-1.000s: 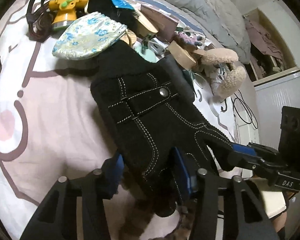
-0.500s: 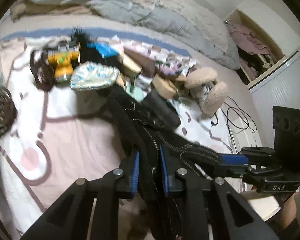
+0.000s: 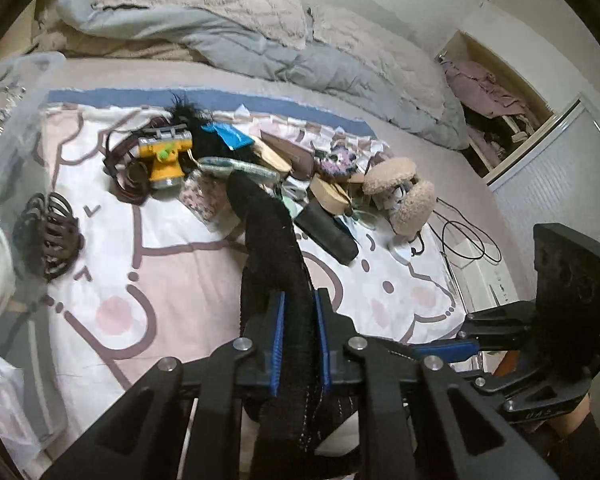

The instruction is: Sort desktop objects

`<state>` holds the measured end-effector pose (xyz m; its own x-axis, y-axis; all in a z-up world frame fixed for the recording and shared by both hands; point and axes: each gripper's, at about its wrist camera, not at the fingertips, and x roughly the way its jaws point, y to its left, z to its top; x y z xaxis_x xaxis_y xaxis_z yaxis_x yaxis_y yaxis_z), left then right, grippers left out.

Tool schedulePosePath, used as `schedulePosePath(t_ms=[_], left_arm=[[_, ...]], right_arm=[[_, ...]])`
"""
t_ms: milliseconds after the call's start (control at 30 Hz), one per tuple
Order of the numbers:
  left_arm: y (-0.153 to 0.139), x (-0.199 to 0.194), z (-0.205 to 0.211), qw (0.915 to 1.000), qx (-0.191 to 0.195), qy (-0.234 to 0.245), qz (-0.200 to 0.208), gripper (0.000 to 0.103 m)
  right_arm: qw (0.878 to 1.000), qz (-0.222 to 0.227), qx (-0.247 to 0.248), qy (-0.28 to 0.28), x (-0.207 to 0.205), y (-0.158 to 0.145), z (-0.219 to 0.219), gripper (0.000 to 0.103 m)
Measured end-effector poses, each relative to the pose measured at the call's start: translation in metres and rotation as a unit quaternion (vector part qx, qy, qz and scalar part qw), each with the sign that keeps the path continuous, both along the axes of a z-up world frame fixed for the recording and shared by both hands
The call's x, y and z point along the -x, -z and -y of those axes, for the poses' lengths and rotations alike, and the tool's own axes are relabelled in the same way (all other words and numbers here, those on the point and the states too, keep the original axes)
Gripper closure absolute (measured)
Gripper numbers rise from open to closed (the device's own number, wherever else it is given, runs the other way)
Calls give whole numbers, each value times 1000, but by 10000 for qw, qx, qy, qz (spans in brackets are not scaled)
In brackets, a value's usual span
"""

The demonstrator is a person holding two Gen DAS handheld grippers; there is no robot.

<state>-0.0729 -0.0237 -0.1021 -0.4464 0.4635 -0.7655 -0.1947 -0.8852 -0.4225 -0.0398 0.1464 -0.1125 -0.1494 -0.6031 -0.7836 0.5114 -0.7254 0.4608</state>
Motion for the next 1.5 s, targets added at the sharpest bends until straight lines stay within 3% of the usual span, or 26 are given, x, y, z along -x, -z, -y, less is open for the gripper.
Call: schedulePosePath(t_ms=[133, 367, 467, 633, 733, 967, 1133, 1367, 1500], left_arm=[[-15, -6, 9, 9996, -128, -89, -252, 88], [-71, -18, 9, 9902, -16, -101, -1390, 88], [-84, -17, 10, 9854, -39, -132, -1695, 88], [-82, 0, 12, 9834, -233, -266, -1778, 88], [-66, 20, 5, 9855, -231, -286, -1659, 88], [-21, 52, -22, 9933, 9, -53, -1158, 89], [11, 69, -30, 9970, 423, -19, -654, 89], [45, 85, -3, 9990, 307, -315, -12, 87], [71, 94, 7, 9968, 84, -559, 570, 50]], right_arm=[[9984, -552, -84, 47, -5, -21, 11, 78], [9942, -1054, 74, 220, -1, -51, 17, 78], [9919, -1214, 207, 305, 2, -65, 17, 78], [9841, -1696, 12, 518, 8, -77, 10, 78], [9793, -1882, -364, 647, 18, -67, 9, 78], [9826, -1492, -795, 767, 47, -20, 7, 78], [9843, -1345, -976, 597, 54, 1, 16, 78], [9883, -766, -823, 1035, 73, 20, -4, 78], [9865, -148, -549, 1535, 90, 36, -24, 78]])
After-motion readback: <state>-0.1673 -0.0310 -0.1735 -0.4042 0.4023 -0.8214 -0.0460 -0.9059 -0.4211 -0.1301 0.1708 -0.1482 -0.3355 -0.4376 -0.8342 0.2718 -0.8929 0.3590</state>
